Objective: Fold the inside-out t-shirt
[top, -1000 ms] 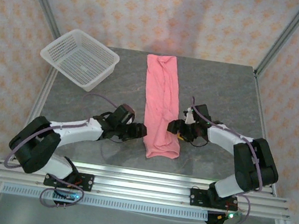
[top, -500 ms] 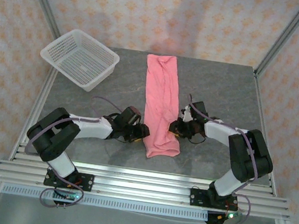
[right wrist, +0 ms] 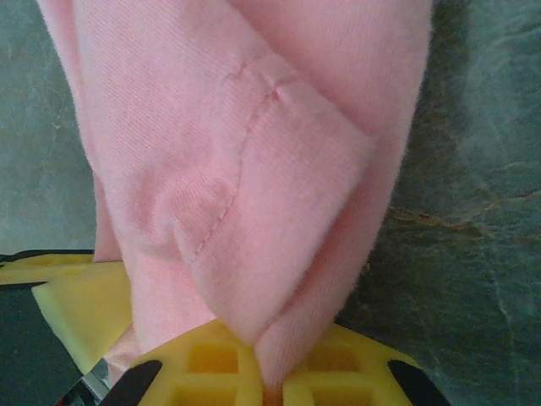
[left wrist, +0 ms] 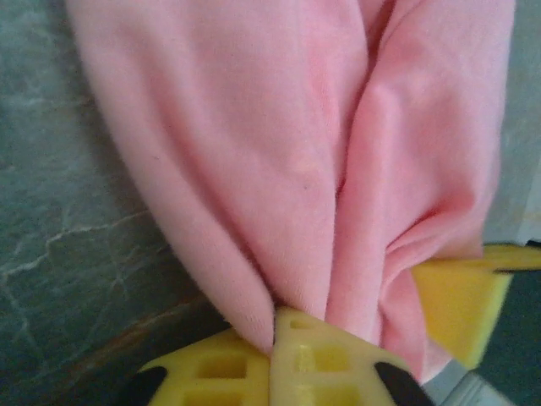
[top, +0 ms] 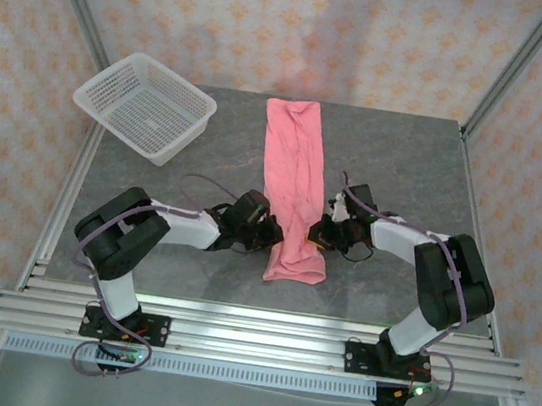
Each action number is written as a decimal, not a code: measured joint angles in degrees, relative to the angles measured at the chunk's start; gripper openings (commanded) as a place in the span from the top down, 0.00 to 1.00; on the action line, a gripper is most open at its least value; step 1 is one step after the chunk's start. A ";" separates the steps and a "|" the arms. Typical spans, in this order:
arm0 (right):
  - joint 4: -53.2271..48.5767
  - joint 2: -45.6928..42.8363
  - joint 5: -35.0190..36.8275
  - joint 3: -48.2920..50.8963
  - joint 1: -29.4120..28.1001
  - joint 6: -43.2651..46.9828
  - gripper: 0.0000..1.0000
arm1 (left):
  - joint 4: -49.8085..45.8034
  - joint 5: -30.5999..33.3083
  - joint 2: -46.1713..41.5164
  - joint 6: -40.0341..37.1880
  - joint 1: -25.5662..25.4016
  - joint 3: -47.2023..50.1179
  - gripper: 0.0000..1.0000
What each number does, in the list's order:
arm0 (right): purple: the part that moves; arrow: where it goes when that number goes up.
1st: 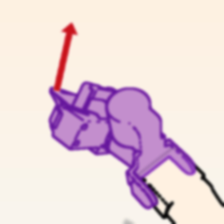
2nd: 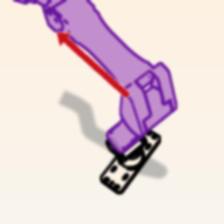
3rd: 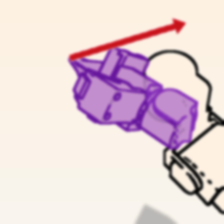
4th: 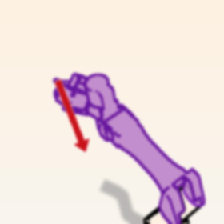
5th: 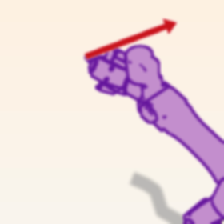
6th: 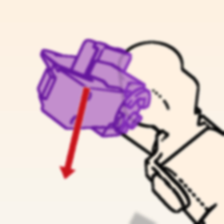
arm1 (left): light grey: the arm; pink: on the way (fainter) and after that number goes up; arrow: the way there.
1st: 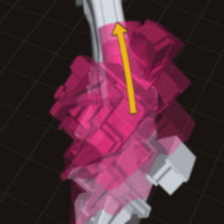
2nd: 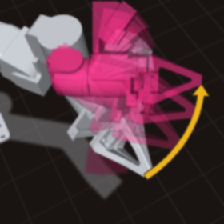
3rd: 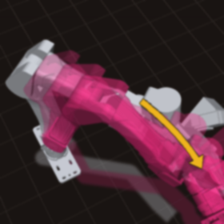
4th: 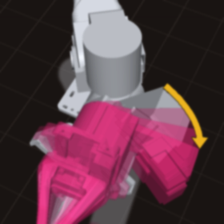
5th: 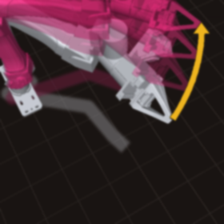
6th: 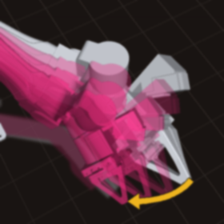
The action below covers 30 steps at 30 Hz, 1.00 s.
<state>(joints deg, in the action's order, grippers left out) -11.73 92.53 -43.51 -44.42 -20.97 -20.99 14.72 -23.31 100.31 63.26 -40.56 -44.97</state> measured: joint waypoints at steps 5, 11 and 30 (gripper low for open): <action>-1.79 -1.01 0.52 0.72 -0.02 0.04 1.00 | -1.31 0.46 -1.36 -0.61 -0.15 0.74 1.00; -8.02 -15.78 2.29 8.50 -1.49 -1.53 1.00 | -7.56 2.75 -13.35 -1.88 -4.33 5.46 1.00; -27.21 -12.48 15.67 -22.03 -1.16 -5.81 1.00 | -23.69 11.41 -17.11 -6.91 1.70 -16.50 1.00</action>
<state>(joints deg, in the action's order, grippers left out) -38.94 80.05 -27.83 -66.46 -22.13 -26.81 -8.97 -11.90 83.20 56.36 -38.85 -61.47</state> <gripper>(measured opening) 0.050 0.039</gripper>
